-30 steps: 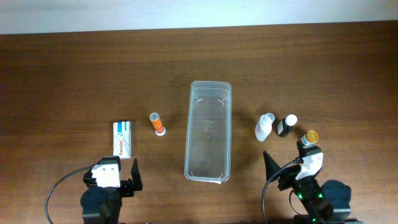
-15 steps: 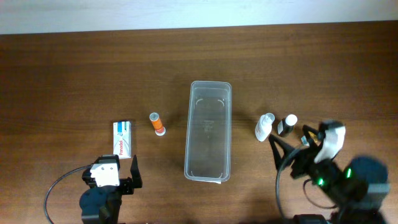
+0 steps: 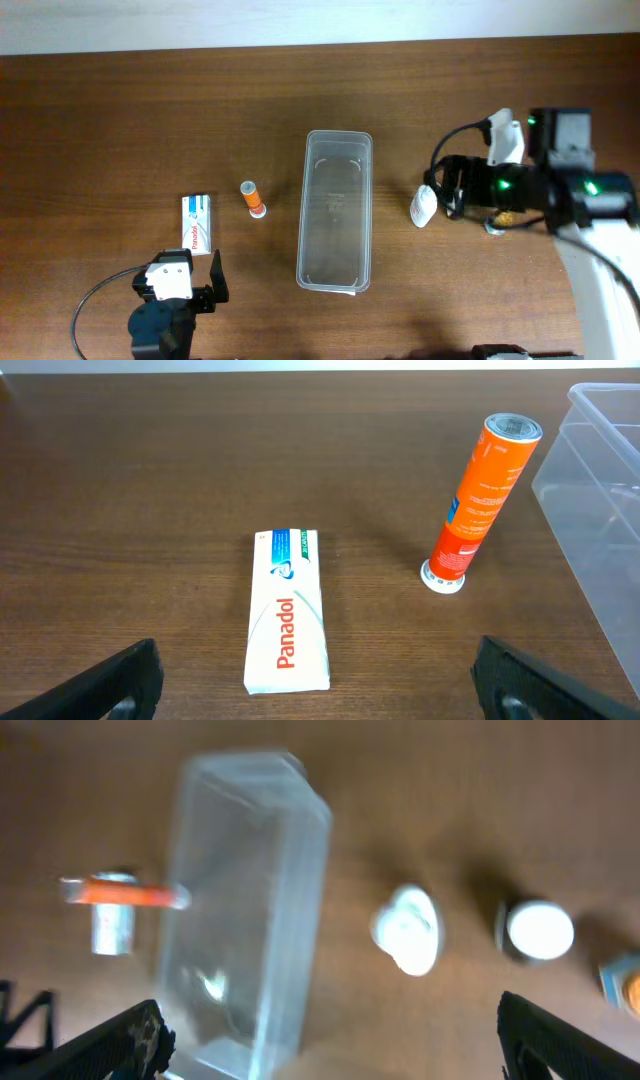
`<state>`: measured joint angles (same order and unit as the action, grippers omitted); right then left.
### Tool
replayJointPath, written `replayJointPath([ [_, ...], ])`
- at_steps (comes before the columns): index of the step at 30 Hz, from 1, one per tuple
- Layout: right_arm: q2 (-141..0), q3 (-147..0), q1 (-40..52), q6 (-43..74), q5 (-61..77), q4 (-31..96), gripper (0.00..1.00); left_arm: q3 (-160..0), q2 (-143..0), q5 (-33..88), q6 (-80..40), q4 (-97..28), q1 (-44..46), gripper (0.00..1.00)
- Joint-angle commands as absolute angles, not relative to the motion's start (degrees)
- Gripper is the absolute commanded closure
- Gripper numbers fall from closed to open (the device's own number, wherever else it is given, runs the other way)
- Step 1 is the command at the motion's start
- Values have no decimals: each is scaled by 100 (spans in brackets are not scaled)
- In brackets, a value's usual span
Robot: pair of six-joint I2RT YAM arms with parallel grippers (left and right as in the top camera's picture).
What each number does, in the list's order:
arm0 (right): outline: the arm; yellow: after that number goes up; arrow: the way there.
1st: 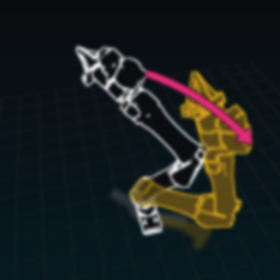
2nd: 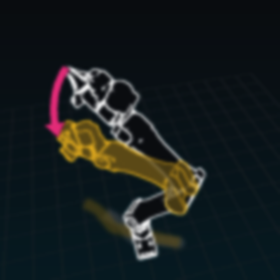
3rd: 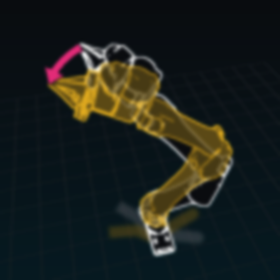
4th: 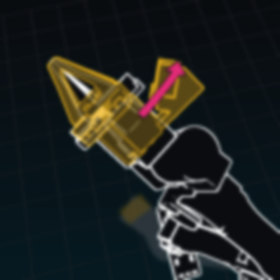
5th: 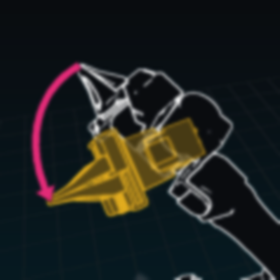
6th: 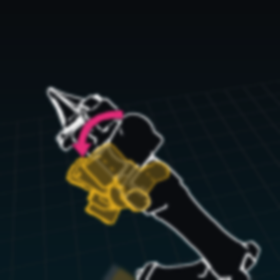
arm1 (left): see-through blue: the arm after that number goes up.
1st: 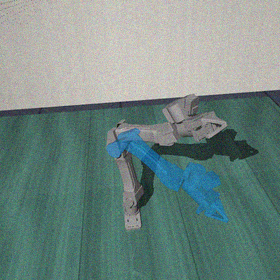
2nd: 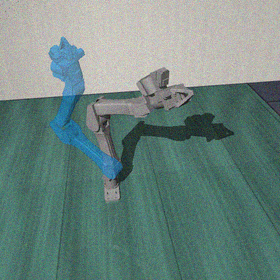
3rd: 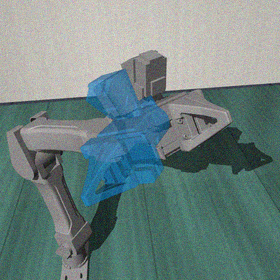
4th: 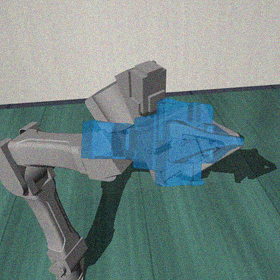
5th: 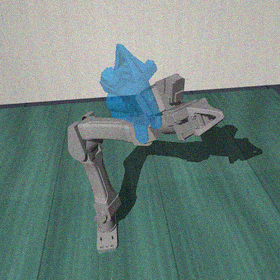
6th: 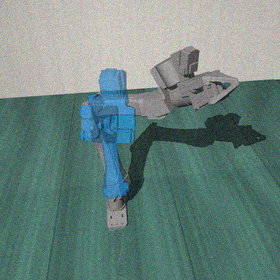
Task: Pack container
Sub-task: 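Move the right gripper to the white bottle and grasp it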
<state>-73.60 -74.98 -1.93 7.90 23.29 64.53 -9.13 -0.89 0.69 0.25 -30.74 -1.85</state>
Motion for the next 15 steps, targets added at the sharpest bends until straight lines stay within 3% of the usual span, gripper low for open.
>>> replayJointPath([
  [1,-7896,-7599,51,1072,1549,6580,5,-891,-34,132,91,-3068,-198,1],
  [9,-8838,-7599,1109,2069,-279,6390,12,-891,-34,132,93,-3068,-198,1],
  [15,-9356,-7599,1269,2156,-346,6233,24,-891,-34,132,91,-3068,-198,1],
])
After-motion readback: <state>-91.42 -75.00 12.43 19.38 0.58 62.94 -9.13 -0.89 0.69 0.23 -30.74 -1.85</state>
